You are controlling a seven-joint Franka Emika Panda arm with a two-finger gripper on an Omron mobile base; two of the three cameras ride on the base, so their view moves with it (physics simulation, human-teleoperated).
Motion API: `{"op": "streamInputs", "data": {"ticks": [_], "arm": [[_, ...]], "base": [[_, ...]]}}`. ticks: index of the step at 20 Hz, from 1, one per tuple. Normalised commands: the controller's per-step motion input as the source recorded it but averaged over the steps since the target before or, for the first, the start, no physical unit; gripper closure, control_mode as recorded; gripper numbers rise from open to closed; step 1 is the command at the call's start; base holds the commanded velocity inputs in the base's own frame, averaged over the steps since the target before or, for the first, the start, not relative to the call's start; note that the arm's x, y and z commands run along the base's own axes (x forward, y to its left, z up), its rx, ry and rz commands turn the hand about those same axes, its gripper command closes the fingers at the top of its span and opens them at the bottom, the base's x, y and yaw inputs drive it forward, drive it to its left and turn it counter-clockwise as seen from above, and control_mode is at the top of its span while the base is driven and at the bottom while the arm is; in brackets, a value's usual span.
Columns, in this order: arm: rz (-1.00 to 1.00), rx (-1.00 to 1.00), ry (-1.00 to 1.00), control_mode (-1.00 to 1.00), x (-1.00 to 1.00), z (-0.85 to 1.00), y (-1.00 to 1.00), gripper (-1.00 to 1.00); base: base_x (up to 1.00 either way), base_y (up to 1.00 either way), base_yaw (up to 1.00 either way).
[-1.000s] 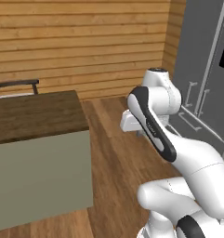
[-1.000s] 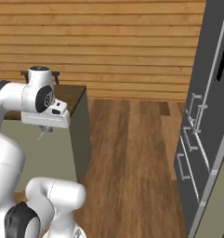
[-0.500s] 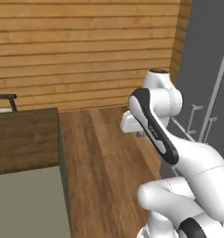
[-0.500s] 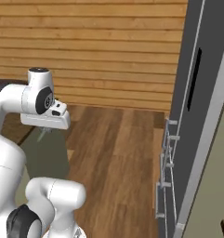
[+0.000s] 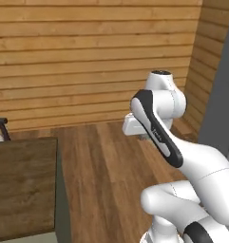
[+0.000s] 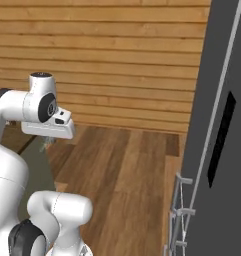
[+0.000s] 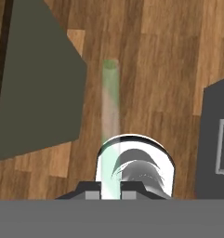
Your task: Take a straw from the drawer in front and place it inside the glass cup on the dining counter.
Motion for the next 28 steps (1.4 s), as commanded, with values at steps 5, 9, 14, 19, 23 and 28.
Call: {"op": "streamInputs", "data": {"ticks": [5, 9, 14, 19, 23, 28], "arm": [[0.00, 0.00, 0.00, 1.00, 0.00, 0.00, 0.00, 1.00], [0.00, 0.00, 0.00, 1.00, 0.00, 0.00, 0.00, 1.00], [0.00, 0.00, 0.00, 1.00, 0.00, 0.00, 0.00, 1.00], [0.00, 0.00, 0.00, 1.00, 0.00, 0.00, 0.00, 1.00], [0.00, 0.00, 0.00, 1.00, 0.00, 0.00, 0.00, 1.00], [0.00, 0.00, 0.00, 1.00, 0.00, 0.00, 0.00, 1.00]], "base": [[1.00, 0.02, 0.02], [1.00, 0.03, 0.09], [1.00, 0.04, 0.11], [1.00, 0.09, 0.18], [1.00, 0.06, 0.30], [1.00, 0.03, 0.47]]}}
